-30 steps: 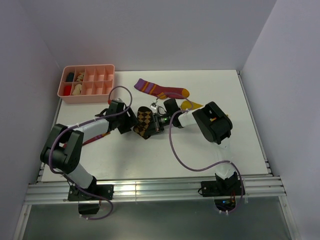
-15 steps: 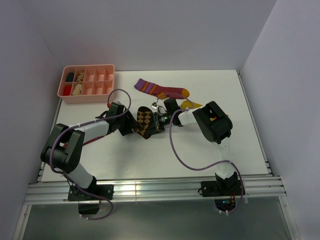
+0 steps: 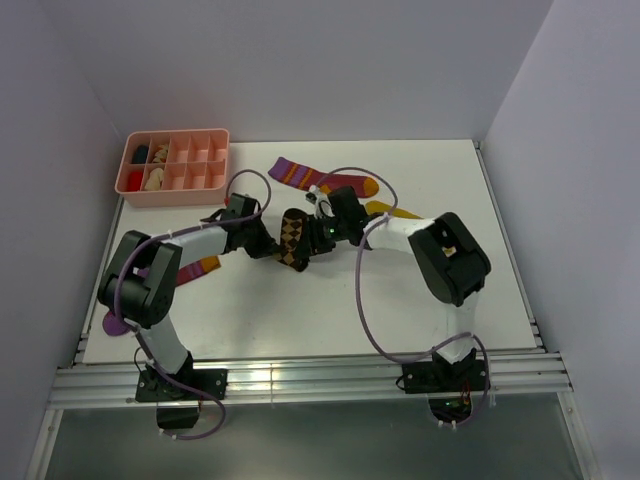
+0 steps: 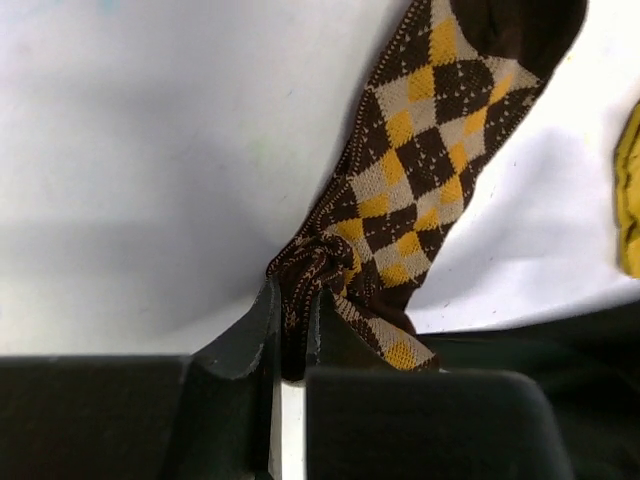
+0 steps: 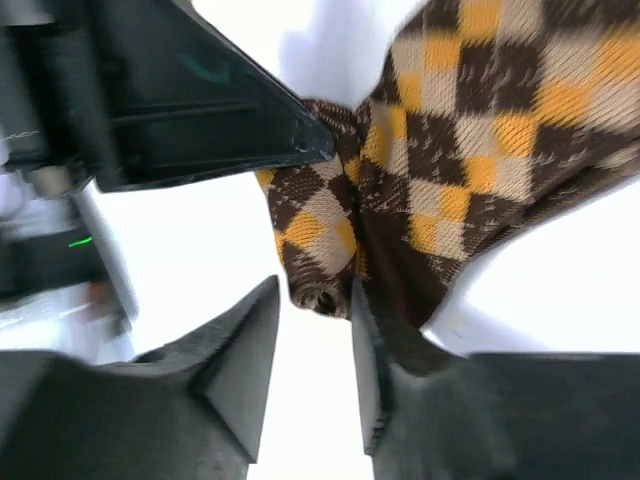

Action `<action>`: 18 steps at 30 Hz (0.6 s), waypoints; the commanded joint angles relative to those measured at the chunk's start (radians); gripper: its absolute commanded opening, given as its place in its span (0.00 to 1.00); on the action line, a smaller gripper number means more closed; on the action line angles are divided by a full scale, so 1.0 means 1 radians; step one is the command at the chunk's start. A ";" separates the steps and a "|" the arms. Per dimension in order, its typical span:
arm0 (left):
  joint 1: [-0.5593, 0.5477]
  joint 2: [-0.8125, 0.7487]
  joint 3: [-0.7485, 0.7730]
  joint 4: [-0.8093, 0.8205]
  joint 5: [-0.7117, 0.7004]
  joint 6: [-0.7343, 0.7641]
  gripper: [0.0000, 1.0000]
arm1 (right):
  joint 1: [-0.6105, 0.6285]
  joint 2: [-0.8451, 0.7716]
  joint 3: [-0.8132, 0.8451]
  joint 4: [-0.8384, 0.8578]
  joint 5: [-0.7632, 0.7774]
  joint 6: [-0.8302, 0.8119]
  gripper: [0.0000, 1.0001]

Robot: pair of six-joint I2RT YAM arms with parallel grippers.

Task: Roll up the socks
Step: Roll the sock at the center of the board.

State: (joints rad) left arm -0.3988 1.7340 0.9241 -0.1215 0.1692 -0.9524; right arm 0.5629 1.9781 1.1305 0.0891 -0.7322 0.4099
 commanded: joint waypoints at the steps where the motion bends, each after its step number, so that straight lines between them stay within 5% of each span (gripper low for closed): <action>1: -0.002 0.110 0.053 -0.200 -0.066 0.135 0.00 | 0.052 -0.188 -0.046 -0.038 0.311 -0.195 0.45; 4: -0.002 0.162 0.119 -0.240 -0.047 0.191 0.00 | 0.144 -0.280 -0.109 -0.006 0.545 -0.325 0.64; 7: -0.002 0.208 0.182 -0.283 -0.034 0.237 0.00 | 0.239 -0.312 -0.135 0.020 0.680 -0.437 0.72; 18: -0.002 0.289 0.344 -0.417 -0.054 0.360 0.00 | 0.394 -0.203 -0.044 -0.015 0.971 -0.648 0.72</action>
State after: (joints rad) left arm -0.3988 1.9461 1.2770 -0.4114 0.2317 -0.6910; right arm 0.9443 1.7596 1.0382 0.0643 0.0895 -0.1432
